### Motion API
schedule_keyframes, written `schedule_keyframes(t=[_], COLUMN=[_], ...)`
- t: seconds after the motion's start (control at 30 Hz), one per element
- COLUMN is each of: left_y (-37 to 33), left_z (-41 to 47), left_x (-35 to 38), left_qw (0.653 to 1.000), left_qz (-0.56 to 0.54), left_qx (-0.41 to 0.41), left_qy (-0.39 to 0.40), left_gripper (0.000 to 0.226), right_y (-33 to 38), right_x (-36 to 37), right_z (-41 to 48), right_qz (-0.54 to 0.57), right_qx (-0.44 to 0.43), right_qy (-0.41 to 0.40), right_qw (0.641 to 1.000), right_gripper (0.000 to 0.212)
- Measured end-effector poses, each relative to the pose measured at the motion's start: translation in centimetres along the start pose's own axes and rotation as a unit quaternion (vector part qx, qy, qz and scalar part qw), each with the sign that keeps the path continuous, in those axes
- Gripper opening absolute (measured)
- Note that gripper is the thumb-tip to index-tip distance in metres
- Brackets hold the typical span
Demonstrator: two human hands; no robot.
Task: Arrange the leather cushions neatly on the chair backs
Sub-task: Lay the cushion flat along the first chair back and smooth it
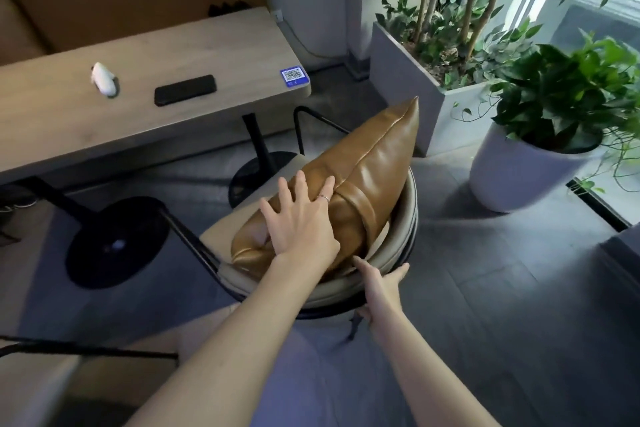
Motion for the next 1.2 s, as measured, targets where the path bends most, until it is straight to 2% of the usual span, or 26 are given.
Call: schedule_keyframes(t=[0.1, 0.17, 0.23, 0.37, 0.43, 0.57, 0.63, 0.97, 1.1, 1.2], left_y=[0.8, 0.8, 0.6, 1.0, 1.8, 3.4, 4.1, 13.8, 17.7, 19.6], left_z=[-1.8, -3.8, -5.5, -6.9, -6.6, -5.2, -5.0, -3.8, -2.3, -1.4], left_x=[1.4, 2.8, 4.5, 8.6, 9.6, 9.6, 9.5, 8.5, 8.2, 7.9], left_qw=[0.999, 0.997, 0.995, 0.993, 0.993, 0.992, 0.991, 0.983, 0.976, 0.974], left_qz=[0.013, 0.015, 0.04, 0.079, 0.077, 0.079, 0.088, 0.162, 0.206, 0.219], left_qx=[-0.001, 0.026, 0.057, 0.068, 0.067, 0.073, 0.072, 0.061, 0.051, 0.037], left_qy=[-0.045, -0.065, -0.065, -0.062, -0.063, -0.071, -0.075, -0.063, -0.058, -0.051], left_gripper=[0.117, 0.122, 0.126, 0.129, 0.127, 0.13, 0.129, 0.108, 0.113, 0.119], right_y=[-0.7, 0.0, 0.8, 1.1, 0.6, 0.4, 0.2, -2.9, -3.4, -3.0], right_x=[0.3, -0.5, -1.4, -1.8, -1.8, -1.5, -1.0, 7.6, 10.0, 9.4], right_z=[-0.4, 0.1, 0.9, 0.9, 1.0, 0.8, 0.6, -3.9, -5.1, -4.5], right_qz=[-0.022, -0.034, -0.044, -0.044, -0.037, -0.009, 0.005, 0.042, -0.013, -0.037], right_qx=[0.023, 0.041, 0.058, 0.06, 0.058, 0.047, 0.049, 0.105, 0.133, 0.107], right_qy=[0.035, 0.043, 0.047, 0.049, 0.049, 0.061, 0.065, 0.138, 0.208, 0.205], right_qw=[0.999, 0.998, 0.996, 0.996, 0.996, 0.997, 0.997, 0.984, 0.969, 0.972], right_gripper=[0.133, 0.114, 0.096, 0.081, 0.083, 0.108, 0.113, 0.094, 0.104, 0.108])
Point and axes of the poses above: each hand's wrist, its own z-axis towards the middle knuckle, its own x-axis out of the palm, y = z × x, the point moved 1 cm from there along z, towards the middle knuckle, and after that the axes turned 6 degrees about -x, right-handed, at the moved point
